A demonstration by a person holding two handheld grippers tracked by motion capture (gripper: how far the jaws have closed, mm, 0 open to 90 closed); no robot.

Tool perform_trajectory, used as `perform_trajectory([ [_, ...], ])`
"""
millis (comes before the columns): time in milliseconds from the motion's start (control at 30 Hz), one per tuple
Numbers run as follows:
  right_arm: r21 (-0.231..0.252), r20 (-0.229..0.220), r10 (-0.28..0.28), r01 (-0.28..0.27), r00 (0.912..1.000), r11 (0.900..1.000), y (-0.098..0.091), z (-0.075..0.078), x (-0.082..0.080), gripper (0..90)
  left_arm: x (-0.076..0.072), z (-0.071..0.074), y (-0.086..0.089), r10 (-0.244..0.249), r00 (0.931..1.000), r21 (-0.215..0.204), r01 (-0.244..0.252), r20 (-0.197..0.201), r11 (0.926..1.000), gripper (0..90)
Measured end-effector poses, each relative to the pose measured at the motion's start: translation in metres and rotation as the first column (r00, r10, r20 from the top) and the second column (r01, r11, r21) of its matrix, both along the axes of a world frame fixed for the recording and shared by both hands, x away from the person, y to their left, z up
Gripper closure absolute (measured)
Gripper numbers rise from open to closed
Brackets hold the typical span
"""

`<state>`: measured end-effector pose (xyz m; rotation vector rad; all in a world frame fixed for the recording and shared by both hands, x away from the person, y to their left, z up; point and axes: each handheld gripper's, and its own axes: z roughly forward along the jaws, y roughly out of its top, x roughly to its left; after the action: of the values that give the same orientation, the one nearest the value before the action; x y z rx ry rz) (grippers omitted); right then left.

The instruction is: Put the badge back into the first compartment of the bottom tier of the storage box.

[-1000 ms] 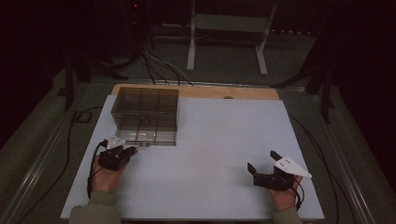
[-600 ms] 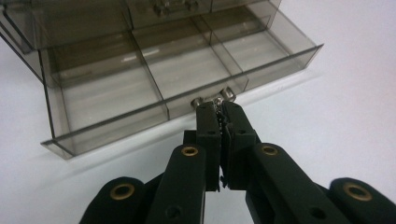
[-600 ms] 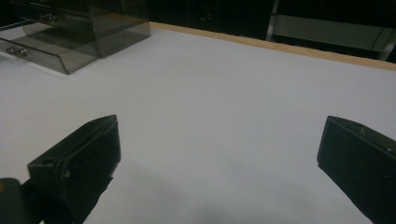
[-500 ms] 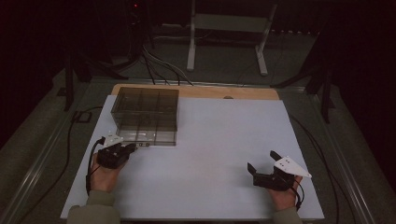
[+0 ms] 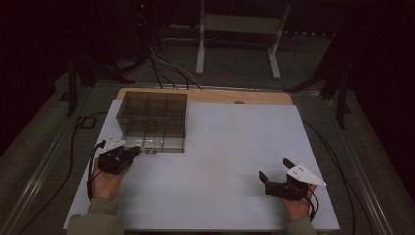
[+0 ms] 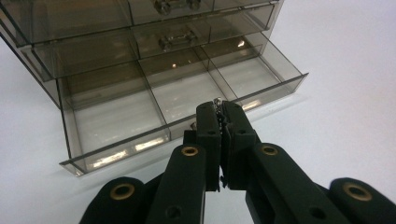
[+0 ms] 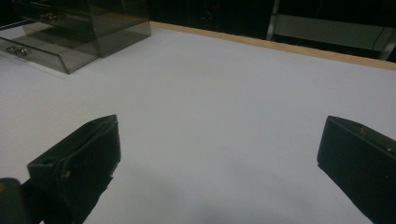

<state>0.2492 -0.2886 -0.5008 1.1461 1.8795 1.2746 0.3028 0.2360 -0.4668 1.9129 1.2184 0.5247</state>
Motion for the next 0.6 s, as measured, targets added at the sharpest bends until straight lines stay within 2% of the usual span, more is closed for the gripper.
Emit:
perform_trajectory([
  [600, -0.002, 0.0, 0.001, -0.001, 1.0, 1.0, 0.0, 0.0, 0.0, 0.0, 0.007, 0.016, 0.006, -0.003, 0.9995, -0.022, 0.004, 0.031, 0.9997, 88.4],
])
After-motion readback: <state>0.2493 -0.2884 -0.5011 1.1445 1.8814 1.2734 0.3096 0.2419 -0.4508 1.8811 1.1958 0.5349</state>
